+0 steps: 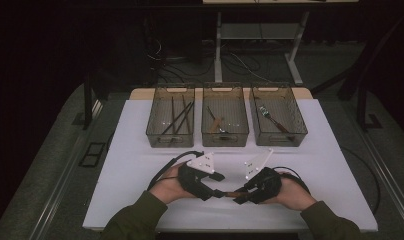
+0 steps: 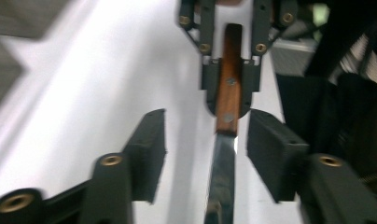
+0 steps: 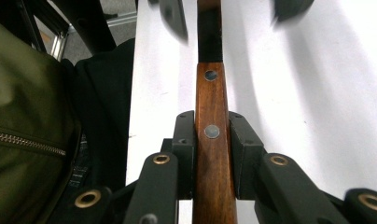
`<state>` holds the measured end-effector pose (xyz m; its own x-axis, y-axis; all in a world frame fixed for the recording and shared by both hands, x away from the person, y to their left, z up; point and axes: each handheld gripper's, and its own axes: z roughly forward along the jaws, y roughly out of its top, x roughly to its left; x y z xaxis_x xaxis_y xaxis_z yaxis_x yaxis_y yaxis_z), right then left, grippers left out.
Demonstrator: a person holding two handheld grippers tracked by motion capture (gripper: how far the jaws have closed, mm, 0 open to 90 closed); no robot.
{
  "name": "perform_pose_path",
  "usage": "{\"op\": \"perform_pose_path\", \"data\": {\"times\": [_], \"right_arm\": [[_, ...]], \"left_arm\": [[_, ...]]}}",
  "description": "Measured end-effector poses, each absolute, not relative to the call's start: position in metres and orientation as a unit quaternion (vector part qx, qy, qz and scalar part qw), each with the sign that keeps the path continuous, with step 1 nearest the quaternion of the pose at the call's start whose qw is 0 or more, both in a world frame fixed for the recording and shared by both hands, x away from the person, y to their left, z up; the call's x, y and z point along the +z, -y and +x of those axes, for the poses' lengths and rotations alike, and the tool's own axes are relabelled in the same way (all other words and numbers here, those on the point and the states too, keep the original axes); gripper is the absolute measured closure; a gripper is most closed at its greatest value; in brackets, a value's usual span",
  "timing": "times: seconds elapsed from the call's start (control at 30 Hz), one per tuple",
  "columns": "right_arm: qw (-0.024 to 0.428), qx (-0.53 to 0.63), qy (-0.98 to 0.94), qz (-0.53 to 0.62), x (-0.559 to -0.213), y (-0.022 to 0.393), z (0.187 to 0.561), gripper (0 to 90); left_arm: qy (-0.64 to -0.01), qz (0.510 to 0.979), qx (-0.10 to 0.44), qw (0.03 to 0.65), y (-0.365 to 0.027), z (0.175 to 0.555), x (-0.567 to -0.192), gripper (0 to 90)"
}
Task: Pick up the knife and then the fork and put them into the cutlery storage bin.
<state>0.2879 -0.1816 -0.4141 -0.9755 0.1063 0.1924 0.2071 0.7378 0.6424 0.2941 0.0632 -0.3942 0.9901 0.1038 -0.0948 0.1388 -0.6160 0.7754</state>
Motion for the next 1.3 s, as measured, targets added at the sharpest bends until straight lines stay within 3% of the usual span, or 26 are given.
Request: {"op": "perform_pose_path", "data": {"times": [0.3,0.93,1.17,1.3], "right_arm": [[0.046,-0.349,0.928,-0.122,-0.418,0.201,0.299,75.1],[0.003,-0.381,0.893,-0.239,-0.409,0.246,0.320,75.0],[-0.030,-0.399,0.874,-0.277,-0.392,0.259,0.331,75.0],[-0.044,-0.408,0.861,-0.299,-0.382,0.267,0.339,75.0]], "left_arm": [[-0.166,0.878,0.020,0.449,-0.099,0.304,-0.403,30.2],[-0.286,0.840,0.104,0.449,-0.150,0.286,-0.431,12.5],[-0.297,0.835,0.119,0.449,-0.152,0.282,-0.436,0.1],[-0.300,0.836,0.114,0.444,-0.150,0.282,-0.439,0.0]]}}
